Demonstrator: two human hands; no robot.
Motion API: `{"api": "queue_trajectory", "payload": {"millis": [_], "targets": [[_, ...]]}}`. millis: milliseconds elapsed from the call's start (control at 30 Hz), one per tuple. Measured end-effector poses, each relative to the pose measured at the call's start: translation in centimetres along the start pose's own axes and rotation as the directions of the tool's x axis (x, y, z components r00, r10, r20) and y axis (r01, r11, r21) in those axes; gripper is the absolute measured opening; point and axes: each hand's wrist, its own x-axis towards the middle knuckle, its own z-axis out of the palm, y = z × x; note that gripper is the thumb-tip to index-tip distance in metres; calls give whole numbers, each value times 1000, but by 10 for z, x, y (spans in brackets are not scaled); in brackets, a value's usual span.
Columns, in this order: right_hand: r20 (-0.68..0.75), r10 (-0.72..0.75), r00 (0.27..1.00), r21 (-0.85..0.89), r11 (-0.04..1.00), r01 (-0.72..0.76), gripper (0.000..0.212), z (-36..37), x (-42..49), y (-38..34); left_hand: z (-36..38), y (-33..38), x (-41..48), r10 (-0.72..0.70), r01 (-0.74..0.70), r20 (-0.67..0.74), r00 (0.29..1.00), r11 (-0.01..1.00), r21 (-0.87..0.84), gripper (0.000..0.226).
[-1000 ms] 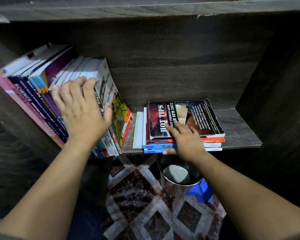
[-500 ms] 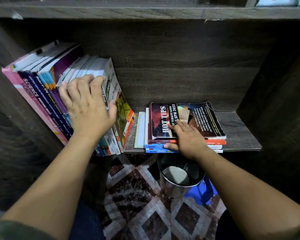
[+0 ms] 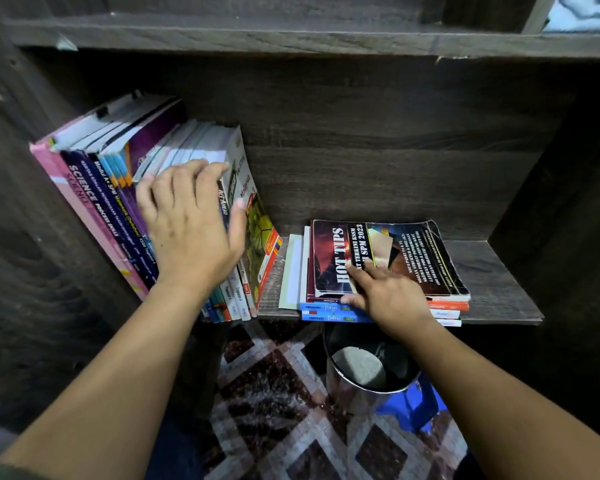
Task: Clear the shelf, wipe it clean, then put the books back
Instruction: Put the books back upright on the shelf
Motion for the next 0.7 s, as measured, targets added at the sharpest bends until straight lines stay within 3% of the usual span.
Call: {"api": "queue_trajectory", "payload": {"millis": [133,267,367,467,567,700], "targets": [[-2,-39,999,-76,996,38,73,-4,1,-2,-6,-9,4,4,-8,-49,999,996,-87,34],[-111,-98,989,-93,992,88,50,-5,2,-5,-9,-18,7,18,-36,-132,991,991,-129,26],[-131,-46,990,-87,996,35,44,-15,3,-7,-10,-24,5,45,-59,-111,993,989,-132,28],[-213,66,975,42,997,-58,44,-26,3,-15,-10,-27,4,56,-68,-86,995,986,-153,30],[-412,180,893,249,965,-79,42,-40,10,-27,-7,-26,4,34,-53,-112,993,983,-176,28],[-619,289,730,578,797,175,39,-63,22,-67,-4,-23,6,1,-30,-146,989,980,-195,26]]}}
